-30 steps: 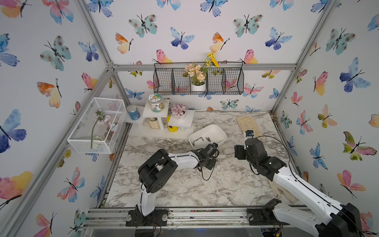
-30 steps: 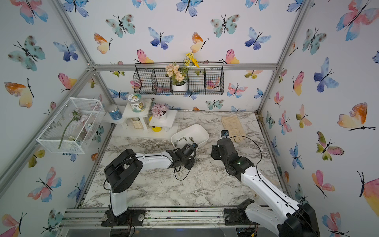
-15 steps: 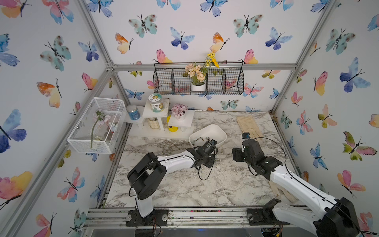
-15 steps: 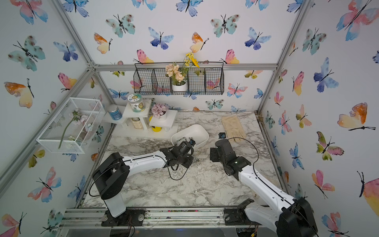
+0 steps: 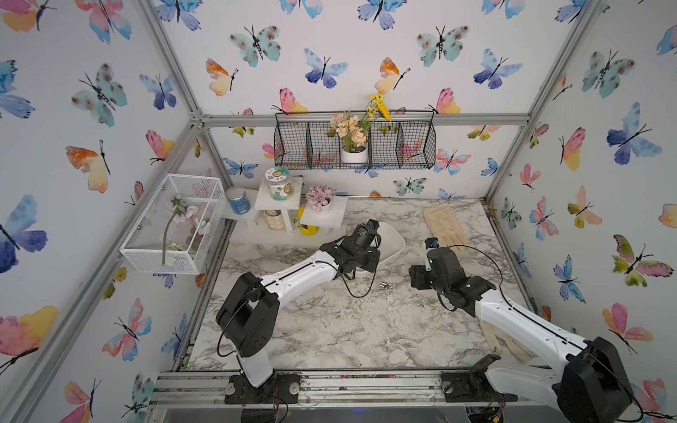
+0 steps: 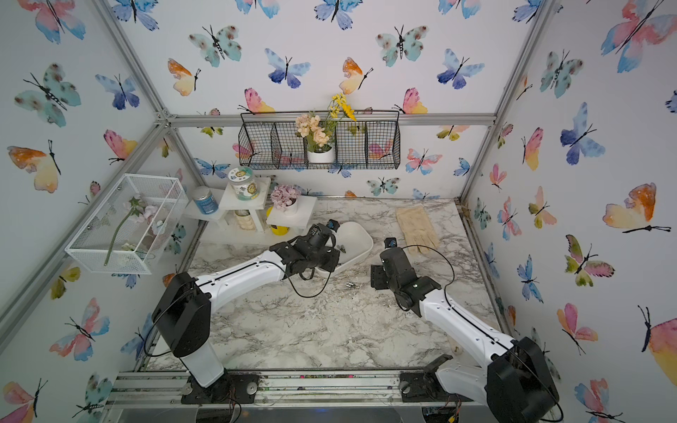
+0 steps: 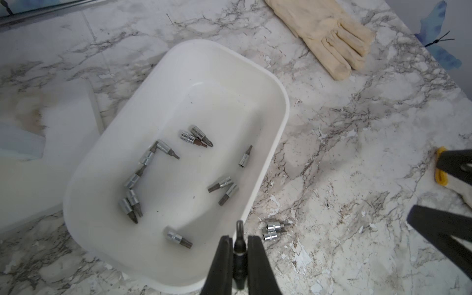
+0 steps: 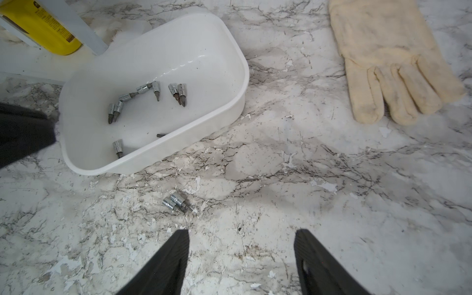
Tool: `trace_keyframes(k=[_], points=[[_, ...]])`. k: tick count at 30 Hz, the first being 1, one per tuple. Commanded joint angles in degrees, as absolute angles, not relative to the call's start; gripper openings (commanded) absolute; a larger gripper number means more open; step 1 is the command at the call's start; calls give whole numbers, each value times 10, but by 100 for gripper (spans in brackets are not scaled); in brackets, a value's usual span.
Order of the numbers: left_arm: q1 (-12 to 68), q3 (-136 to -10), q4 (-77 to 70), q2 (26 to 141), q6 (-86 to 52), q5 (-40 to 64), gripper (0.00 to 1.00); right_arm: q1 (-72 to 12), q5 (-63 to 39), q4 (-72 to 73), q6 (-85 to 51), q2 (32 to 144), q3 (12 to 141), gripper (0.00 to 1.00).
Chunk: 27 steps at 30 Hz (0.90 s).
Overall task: Put the bit on the desktop into the storage box
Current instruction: Place the screwdriver bit in the storage box, then pick up the screwdriver bit from the center of the board.
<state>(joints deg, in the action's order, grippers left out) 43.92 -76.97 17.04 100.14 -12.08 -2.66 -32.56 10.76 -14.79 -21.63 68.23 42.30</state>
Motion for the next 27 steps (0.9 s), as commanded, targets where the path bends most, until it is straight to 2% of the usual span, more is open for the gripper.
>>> trace_keyframes(k=[1, 14, 23, 27], points=[[416, -797, 179, 1039, -100, -11, 10, -323, 73, -138, -206, 696, 423, 71], [360, -854, 165, 1118, -106, 9, 12, -323, -47, -153, -151, 793, 472, 69], [355, -857, 161, 1129, -110, 21, 26, -324, -93, -163, -121, 875, 521, 64], [354, -844, 159, 1109, -116, 20, 34, -323, -103, -166, -113, 906, 534, 56]])
